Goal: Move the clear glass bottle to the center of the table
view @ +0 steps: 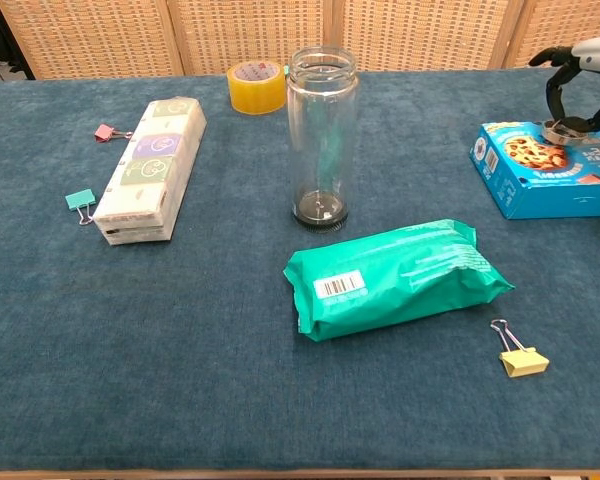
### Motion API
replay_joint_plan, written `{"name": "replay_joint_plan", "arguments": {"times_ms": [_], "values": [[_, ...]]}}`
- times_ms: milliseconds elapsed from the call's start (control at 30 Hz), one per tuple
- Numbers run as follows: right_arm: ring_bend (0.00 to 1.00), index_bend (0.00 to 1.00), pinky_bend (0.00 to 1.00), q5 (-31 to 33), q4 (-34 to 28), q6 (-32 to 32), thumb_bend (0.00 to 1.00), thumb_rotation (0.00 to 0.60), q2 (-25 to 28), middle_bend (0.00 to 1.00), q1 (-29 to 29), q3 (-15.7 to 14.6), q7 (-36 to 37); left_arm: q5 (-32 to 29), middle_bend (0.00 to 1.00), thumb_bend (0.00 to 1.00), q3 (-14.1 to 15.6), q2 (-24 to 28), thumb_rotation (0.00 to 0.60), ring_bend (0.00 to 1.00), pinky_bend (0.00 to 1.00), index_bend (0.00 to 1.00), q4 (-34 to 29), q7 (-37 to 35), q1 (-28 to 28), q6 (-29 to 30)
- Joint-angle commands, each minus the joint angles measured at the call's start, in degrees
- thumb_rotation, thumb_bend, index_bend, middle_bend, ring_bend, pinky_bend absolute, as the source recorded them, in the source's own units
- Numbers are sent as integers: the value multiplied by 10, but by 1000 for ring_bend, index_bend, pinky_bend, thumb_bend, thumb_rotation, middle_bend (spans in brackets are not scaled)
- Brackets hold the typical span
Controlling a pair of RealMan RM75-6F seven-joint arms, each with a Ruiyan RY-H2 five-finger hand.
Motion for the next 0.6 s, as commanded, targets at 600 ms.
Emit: {"name": "replay_joint_plan", "arguments": {"times_ms": [600], "values": [[0,618,0,17,-267,127,573,600,167,0,-32,53,-125,37,0,342,9,23,600,0,0,0,-15,-46,13,7]]}}
